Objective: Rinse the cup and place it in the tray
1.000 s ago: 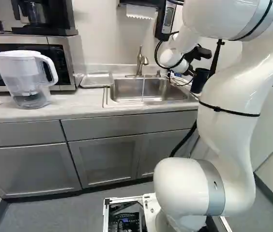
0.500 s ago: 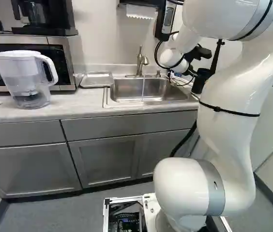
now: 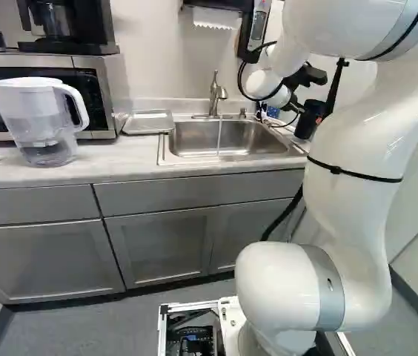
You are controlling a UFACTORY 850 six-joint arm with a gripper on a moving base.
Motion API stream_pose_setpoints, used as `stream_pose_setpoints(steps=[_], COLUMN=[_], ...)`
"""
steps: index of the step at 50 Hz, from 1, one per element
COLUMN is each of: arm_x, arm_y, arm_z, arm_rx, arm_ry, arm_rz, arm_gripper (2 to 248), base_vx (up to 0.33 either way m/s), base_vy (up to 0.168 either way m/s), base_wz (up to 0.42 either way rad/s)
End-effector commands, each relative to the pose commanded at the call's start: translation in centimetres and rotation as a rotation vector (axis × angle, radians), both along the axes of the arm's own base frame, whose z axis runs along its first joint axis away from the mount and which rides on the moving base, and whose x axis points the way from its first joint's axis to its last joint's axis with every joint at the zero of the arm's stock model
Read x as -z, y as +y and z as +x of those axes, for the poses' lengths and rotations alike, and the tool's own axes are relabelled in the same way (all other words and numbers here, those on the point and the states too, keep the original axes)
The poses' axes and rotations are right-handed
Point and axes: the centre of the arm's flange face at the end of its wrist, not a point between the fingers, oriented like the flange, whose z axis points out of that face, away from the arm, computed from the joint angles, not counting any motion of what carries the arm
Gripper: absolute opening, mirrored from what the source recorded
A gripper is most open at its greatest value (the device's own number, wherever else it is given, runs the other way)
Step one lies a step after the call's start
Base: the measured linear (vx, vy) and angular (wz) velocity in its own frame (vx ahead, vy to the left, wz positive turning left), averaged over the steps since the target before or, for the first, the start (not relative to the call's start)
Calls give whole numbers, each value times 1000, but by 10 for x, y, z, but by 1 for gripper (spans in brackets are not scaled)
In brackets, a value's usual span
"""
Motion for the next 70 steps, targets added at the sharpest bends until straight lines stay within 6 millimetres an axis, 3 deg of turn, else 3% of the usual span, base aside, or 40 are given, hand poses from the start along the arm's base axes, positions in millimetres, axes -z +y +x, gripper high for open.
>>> stream_pose_setpoints(steps=[38, 70], arm_x=[-49, -96], arm_y=[18, 36], arm_z=[-10, -9], arm_rx=[-57, -223], arm_ry=[-93, -150], arm_rz=[-7, -98], arm_gripper=[122, 122], base_vx=[0, 0], base_vy=[0, 0], base_wz=[0, 0])
